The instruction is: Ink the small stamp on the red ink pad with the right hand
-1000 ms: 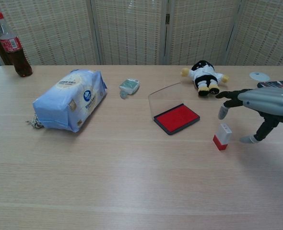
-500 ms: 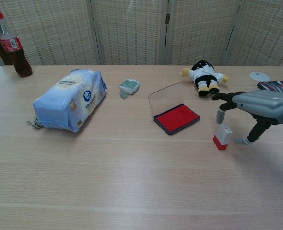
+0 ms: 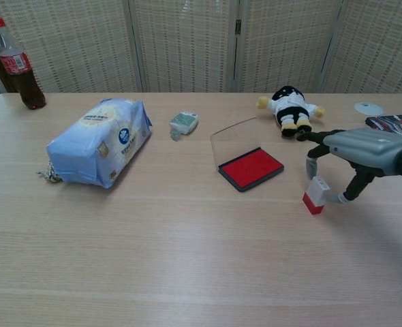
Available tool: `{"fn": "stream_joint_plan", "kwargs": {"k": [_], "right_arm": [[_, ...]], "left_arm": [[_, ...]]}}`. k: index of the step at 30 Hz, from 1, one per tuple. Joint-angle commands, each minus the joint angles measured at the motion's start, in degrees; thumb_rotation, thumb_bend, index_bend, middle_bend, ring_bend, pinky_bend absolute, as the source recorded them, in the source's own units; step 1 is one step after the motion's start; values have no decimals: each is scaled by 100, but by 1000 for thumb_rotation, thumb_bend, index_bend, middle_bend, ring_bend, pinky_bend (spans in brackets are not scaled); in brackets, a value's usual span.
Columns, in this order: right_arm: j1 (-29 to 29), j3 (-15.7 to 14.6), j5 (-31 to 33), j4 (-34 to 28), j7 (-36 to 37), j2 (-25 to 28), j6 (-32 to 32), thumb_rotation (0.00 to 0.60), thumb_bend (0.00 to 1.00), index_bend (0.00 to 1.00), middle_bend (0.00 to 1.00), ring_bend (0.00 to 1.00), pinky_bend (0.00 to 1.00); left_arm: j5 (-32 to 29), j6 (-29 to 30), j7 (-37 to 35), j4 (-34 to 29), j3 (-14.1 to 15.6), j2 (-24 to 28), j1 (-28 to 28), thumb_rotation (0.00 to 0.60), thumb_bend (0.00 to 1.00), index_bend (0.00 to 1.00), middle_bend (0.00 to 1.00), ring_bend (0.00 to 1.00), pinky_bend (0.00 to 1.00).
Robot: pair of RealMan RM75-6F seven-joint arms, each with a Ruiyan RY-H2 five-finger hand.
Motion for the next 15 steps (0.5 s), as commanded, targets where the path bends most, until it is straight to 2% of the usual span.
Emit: {"fn": "stream_joint_plan", "kwargs": {"k": [1,6,15], "right_arm": [[15,0,13,6,-29,-11,-15,600,219,409,0,0,0],[15,7,39,16,-89,-46,25,600,220,427,0,0,0],[0,59,3,113,-87,-166,192,600,237,613,0,0,0]], "left_arm": [[-5,4,-20,8,-4,7,2,600,340,0,0,0,33],[23,25,-40,7,3,16,10,600,340,0,0,0,33],[44,47,-74,47,-2,17,14,600,341,0,0,0,33]]}}
